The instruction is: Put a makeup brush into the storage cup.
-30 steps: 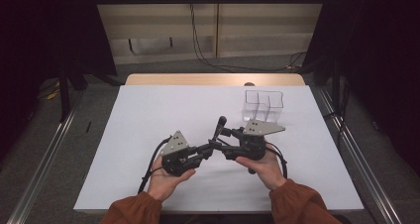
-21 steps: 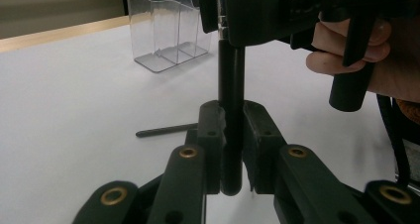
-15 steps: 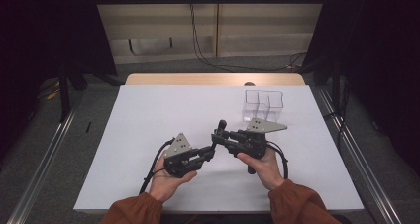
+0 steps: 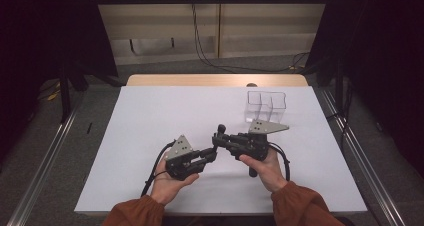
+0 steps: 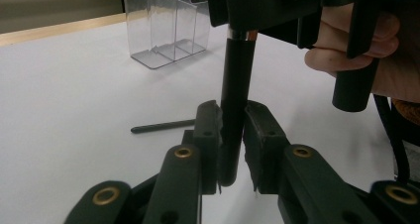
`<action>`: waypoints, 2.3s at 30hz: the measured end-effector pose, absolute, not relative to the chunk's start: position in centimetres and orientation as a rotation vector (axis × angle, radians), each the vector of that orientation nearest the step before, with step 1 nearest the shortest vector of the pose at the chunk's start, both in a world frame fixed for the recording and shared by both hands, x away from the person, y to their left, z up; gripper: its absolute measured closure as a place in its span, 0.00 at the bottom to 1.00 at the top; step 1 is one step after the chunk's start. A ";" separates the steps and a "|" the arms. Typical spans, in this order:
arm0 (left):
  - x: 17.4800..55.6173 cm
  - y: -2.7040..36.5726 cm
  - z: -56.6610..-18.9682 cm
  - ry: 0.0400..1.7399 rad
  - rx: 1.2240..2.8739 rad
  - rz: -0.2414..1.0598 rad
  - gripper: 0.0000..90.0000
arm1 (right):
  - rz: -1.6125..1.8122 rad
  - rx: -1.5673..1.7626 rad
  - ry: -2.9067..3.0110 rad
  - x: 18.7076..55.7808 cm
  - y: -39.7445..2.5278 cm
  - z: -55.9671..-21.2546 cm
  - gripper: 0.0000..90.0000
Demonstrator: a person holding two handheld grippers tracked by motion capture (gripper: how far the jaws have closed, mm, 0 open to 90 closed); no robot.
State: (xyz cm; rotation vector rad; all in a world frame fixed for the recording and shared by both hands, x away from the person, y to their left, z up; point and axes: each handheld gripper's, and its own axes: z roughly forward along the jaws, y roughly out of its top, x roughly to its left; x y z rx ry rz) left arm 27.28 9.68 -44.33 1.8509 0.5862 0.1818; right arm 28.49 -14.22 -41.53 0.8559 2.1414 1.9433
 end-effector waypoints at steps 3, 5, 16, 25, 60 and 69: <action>27.3 9.5 -44.5 0.589 1.856 0.169 0.79 | 1.948 0.834 2.133 28.3 -14.1 -41.3 0.90; 27.3 9.5 -44.5 0.597 1.850 0.157 0.76 | 1.944 0.827 2.130 28.3 -14.1 -41.2 0.90; 27.4 9.9 -44.2 0.653 1.813 0.144 0.41 | 1.919 0.826 2.133 28.3 -14.4 -41.1 0.90; 27.5 10.8 -43.6 0.719 1.822 0.220 0.10 | 1.909 0.832 2.118 28.2 -15.2 -40.9 0.90; 26.5 18.3 -43.3 0.758 1.724 0.416 0.02 | 1.833 0.898 2.091 27.1 -18.4 -41.4 0.90; 25.7 20.6 -43.2 0.783 1.668 0.443 0.01 | 1.819 0.919 2.052 26.7 -19.9 -41.1 0.90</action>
